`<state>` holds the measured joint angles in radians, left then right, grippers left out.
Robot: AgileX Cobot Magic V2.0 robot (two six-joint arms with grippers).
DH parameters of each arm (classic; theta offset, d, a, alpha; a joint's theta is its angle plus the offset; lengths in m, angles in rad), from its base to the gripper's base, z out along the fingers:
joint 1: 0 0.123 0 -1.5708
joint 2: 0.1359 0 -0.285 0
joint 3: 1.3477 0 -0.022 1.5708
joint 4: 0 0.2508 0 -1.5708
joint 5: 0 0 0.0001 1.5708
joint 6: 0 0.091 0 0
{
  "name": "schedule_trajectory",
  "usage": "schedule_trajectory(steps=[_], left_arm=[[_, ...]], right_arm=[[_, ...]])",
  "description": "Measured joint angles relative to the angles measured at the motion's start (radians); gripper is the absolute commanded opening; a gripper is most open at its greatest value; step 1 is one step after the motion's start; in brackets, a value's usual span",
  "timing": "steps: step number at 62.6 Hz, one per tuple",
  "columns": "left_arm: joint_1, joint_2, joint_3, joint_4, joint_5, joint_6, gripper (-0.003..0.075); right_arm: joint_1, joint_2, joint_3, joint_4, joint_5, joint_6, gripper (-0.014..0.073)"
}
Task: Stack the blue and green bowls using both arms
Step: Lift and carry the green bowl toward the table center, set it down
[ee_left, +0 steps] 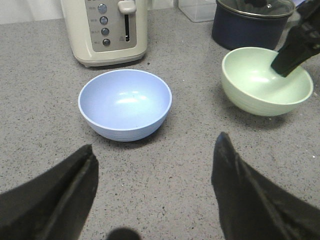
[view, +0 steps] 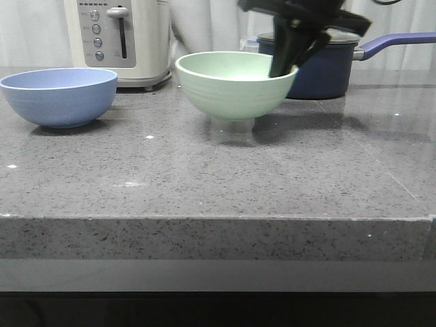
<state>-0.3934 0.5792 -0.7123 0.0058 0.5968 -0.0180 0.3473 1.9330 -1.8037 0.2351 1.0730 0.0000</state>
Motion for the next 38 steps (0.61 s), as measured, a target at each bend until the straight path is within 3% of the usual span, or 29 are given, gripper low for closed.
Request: schedule_trajectory(steps=[10, 26, 38], left_arm=[[0.0, 0.0, 0.0, 0.0, 0.0, 0.0, 0.0473], [0.0, 0.0, 0.0, 0.0, 0.0, 0.0, 0.0473], [0.0, 0.0, 0.0, 0.0, 0.0, 0.0, 0.0473]], right_arm=[[0.015, 0.045, -0.029, -0.002, -0.007, 0.01, -0.0029], [0.015, 0.055, -0.031, -0.006, -0.009, 0.013, 0.0228], [0.015, 0.055, -0.041, -0.006, -0.01, 0.017, 0.0305]])
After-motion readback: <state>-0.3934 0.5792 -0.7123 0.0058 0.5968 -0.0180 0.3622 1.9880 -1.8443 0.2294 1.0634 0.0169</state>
